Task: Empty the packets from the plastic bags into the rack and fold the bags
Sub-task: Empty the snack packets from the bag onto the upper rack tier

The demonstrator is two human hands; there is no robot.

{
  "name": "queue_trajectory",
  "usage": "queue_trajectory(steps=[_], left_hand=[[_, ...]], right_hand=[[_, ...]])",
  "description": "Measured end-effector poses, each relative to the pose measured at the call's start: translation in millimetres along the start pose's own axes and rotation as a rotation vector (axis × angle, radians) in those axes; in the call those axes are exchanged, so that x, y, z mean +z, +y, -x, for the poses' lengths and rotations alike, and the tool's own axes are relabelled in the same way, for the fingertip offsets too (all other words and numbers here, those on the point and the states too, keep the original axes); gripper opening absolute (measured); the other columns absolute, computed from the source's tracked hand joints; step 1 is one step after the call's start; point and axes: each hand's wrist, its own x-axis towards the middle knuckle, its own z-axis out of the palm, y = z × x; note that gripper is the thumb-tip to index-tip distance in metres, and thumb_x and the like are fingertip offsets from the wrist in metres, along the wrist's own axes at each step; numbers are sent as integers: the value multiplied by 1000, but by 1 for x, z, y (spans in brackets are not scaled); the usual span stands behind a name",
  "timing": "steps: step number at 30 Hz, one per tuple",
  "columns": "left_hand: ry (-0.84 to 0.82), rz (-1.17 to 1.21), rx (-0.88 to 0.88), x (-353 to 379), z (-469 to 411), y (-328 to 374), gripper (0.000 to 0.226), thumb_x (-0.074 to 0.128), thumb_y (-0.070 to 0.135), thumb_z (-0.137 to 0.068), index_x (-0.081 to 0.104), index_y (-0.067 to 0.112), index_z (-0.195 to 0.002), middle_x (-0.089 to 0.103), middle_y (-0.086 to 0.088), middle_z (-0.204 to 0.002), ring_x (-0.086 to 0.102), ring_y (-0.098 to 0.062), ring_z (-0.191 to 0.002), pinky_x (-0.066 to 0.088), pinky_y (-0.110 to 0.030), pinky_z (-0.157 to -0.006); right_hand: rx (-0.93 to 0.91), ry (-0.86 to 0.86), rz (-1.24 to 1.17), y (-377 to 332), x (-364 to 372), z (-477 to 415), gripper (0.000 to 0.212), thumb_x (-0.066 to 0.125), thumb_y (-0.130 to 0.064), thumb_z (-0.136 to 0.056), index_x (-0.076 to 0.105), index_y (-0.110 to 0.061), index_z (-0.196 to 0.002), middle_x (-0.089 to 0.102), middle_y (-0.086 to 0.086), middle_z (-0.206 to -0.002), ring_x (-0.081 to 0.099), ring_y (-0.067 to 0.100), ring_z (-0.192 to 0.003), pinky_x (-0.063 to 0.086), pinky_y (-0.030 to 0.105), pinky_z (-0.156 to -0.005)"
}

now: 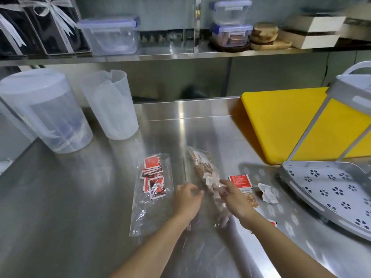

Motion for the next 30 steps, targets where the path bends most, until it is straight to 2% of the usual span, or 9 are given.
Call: queue_trajectory(steps=[5,9,11,13,15,19,22,25,30], left_hand=[[71,-180,-124,-2,-8,-8,62,65,30,-82,34,7,-131,36,-14,-139,46,-32,-123,40,-40,-102],[59,-177,-180,0,-19,-5,79,71,25,-79,23,4,-139,45,-14,-140,50,-33,-124,42,-41,-99],[18,14,-290,2,-27,-6,57,71,23,-78,45,1,-124,65,-14,-110,67,-28,-89,56,-33,-74],[-30,205,-334,-1,-28,-9,16,66,17,-84,60,2,-88,65,-8,-69,55,-17,-48,41,-17,-39],[-67,309,-350,-6,-29,-14,13,61,12,-86,58,7,-76,61,-7,-60,48,-15,-42,34,-18,-39],[-80,384,-306,-23,-27,-11,7,58,10,-89,57,6,-84,62,-8,-65,50,-17,-49,39,-23,-45],[-117,366,-271,-30,-25,-8,5,57,7,-89,57,4,-85,63,-9,-69,55,-17,-51,45,-25,-45],[-155,234,-224,-30,-22,-10,8,56,6,-89,56,7,-81,64,-10,-70,58,-17,-53,48,-26,-50],[-262,122,-282,-28,-14,-20,16,56,3,-88,52,7,-74,62,-9,-63,56,-13,-42,46,-22,-42]], right_hand=[[178,96,-492,18,-16,-10,24,45,-14,-94,56,-23,-113,66,6,-104,65,31,-89,51,34,-61],[272,113,-486,28,-21,-5,16,43,-7,-92,57,-10,-85,58,11,-74,57,27,-65,55,39,-59],[286,122,-417,28,-22,-1,17,44,-4,-90,53,-10,-76,53,12,-68,54,27,-62,54,41,-55],[267,181,-285,27,-27,-1,9,47,-1,-85,49,-7,-78,52,13,-68,52,26,-57,51,39,-53],[177,277,-39,27,-32,-2,7,49,-2,-82,46,-4,-88,56,16,-76,56,29,-62,51,43,-59],[-127,522,718,26,-34,-3,39,63,-12,-74,51,1,-109,56,25,-107,53,43,-98,44,44,-78],[-248,582,802,16,-24,-10,47,71,-23,-70,57,0,-109,59,28,-108,56,47,-94,46,50,-78],[-255,454,911,10,-7,-20,65,48,-51,-73,55,-3,-116,59,28,-118,56,46,-107,48,53,-82],[-52,254,936,20,17,-31,96,27,-73,-79,5,-9,-146,3,22,-156,-1,36,-144,9,51,-114]])
